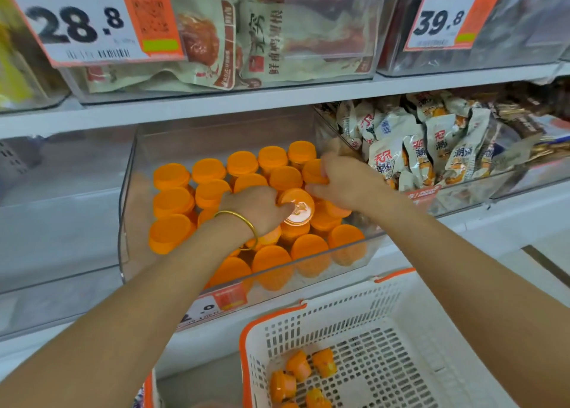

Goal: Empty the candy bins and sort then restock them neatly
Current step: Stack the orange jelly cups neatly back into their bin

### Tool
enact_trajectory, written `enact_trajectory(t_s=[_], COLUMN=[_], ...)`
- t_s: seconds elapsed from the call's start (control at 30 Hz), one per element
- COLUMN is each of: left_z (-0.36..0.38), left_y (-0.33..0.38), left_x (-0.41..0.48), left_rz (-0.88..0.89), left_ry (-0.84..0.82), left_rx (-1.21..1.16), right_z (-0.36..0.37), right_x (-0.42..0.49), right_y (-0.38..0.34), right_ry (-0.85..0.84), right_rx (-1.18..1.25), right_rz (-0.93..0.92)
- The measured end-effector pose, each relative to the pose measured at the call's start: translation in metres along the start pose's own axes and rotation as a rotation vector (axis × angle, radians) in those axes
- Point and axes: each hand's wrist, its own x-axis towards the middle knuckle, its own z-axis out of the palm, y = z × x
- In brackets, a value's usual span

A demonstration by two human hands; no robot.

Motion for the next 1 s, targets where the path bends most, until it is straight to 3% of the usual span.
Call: enact_trajectory(t_s=[0.2, 0.33, 0.53, 0.8, 1.0], left_z=[0.009, 0.013, 0.020, 0.019, 0.018], left_y=[0.003, -0.002, -0.012, -0.018, -0.008], left_x=[-0.003, -0.006, -0.011, -0.011, -0.005], left_rz=[0.018, 0.081, 0.192, 0.301, 0.408], left_ry=[0.142, 0.243, 0.243, 0.406, 0.464], left_rx=[0.166, 0.142, 0.268, 0.335, 0.285], right_z=[0.033, 0.035, 0.036, 0.027, 0.019], right_x=[0.002, -0.005, -0.009, -0.019, -0.020], right_y=[0.002, 0.004, 0.001, 0.004, 0.013], right_ry=[0.061, 0.110, 0.144, 0.087, -0.072], right_rx=[0.165, 0.146, 0.061, 0.137, 0.081], right_rz=[0.057, 0.038, 0.076, 0.041, 0.038])
